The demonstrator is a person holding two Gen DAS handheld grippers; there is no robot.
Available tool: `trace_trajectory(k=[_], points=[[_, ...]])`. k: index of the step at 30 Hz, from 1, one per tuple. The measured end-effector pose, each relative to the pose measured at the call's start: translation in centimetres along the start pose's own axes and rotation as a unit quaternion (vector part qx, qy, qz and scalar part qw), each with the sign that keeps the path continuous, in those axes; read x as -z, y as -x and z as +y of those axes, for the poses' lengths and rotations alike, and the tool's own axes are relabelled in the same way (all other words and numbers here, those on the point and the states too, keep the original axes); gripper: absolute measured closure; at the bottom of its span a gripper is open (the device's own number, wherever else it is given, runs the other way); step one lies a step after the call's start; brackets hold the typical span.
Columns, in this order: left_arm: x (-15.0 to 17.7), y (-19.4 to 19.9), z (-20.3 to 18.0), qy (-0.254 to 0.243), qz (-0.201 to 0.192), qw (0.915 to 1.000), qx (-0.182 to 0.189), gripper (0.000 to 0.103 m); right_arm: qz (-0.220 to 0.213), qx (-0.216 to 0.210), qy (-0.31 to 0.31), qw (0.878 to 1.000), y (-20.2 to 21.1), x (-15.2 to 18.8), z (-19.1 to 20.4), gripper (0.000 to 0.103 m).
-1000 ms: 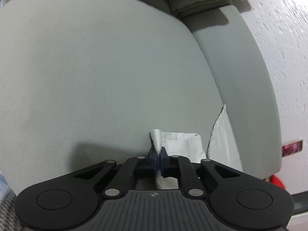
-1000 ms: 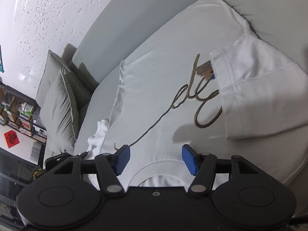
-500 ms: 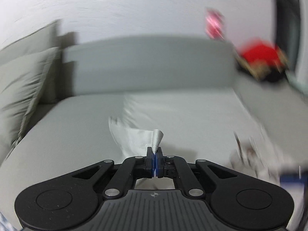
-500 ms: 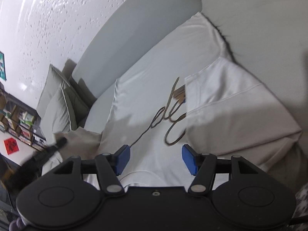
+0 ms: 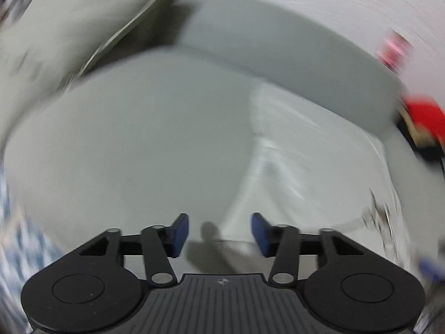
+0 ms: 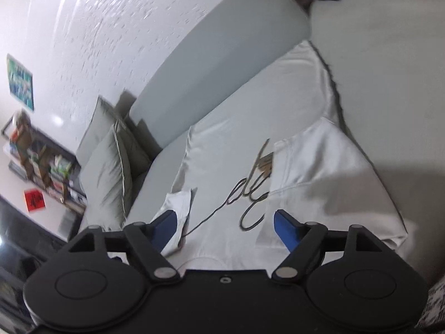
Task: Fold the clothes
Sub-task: 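Fold the held side over the sweatshirt body with the left tool and open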
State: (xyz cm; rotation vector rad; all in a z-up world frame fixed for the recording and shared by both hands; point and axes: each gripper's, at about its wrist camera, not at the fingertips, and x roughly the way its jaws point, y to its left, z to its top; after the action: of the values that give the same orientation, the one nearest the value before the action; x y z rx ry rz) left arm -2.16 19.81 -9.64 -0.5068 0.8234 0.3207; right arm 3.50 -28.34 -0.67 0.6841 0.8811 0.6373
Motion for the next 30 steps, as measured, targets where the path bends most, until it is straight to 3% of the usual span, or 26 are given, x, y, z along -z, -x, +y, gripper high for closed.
trace_trajectory(k=[3, 8, 10, 11, 12, 15, 17, 19, 21, 22, 24, 25, 26, 28, 30], points=[[-0.8, -2.2, 1.0, 0.050, 0.035, 0.9971, 0.047, 0.068, -0.004, -0.004, -0.035, 0.999, -0.5, 0.4, -1.1, 0.027], [-0.9, -4.2, -0.2, 0.027, 0.072, 0.9955, 0.055, 0.072, -0.009, 0.011, -0.026, 1.000, -0.9, 0.6, -1.1, 0.027], [-0.9, -4.6, -0.8, 0.015, 0.083, 0.9944, 0.064, 0.103, -0.010, 0.015, -0.027, 0.999, -0.9, 0.6, -1.2, 0.027], [-0.9, -4.8, -1.1, 0.008, 0.087, 0.9939, 0.067, 0.103, -0.010, 0.016, -0.028, 0.999, -0.9, 0.6, -1.3, 0.027], [-0.5, -4.5, -1.6, -0.006, 0.076, 0.9955, 0.058, 0.103, -0.010, 0.017, -0.028, 0.999, -0.9, 0.6, -1.3, 0.027], [0.4, -3.7, -2.8, -0.033, 0.051, 0.9977, -0.028, 0.100, -0.012, 0.020, -0.025, 0.999, -0.8, 0.7, -1.3, 0.027], [0.8, -3.6, -3.8, -0.056, 0.051, 0.9954, -0.058, 0.099, -0.013, 0.026, -0.019, 0.999, -0.8, 0.8, -1.2, 0.027], [1.2, -3.4, -5.7, -0.114, 0.045, 0.9881, -0.093, 0.091, -0.016, 0.034, -0.008, 0.999, -0.6, 0.7, -0.9, 0.027], [1.7, -1.8, -6.6, -0.146, 0.006, 0.9843, -0.099, 0.087, -0.024, 0.043, 0.008, 0.999, -0.3, 0.7, -0.4, 0.027], [1.9, -0.8, -6.8, -0.160, -0.020, 0.9822, -0.096, 0.081, -0.040, 0.047, 0.020, 0.998, 0.2, 0.6, -0.2, 0.027], [2.2, 0.5, -7.5, -0.181, -0.080, 0.9769, -0.080, 0.080, -0.070, 0.061, 0.043, 0.995, 1.1, 0.4, 0.4, 0.027], [1.7, -0.1, -8.0, -0.189, -0.092, 0.9750, -0.072, 0.084, -0.087, 0.081, 0.049, 0.992, 1.2, 0.2, 0.5, 0.031], [1.2, -0.7, -8.5, -0.196, -0.103, 0.9732, -0.064, 0.086, -0.099, 0.103, 0.054, 0.988, 1.2, -0.2, 0.6, 0.059], [-0.2, -3.2, -9.2, -0.198, -0.086, 0.9752, -0.049, 0.091, -0.089, 0.156, 0.049, 0.982, -0.2, -1.7, 0.2, 0.100], [-1.3, -6.1, -9.4, -0.202, -0.061, 0.9757, -0.059, 0.094, -0.078, 0.183, 0.032, 0.979, -2.1, -3.4, -0.7, 0.100]])
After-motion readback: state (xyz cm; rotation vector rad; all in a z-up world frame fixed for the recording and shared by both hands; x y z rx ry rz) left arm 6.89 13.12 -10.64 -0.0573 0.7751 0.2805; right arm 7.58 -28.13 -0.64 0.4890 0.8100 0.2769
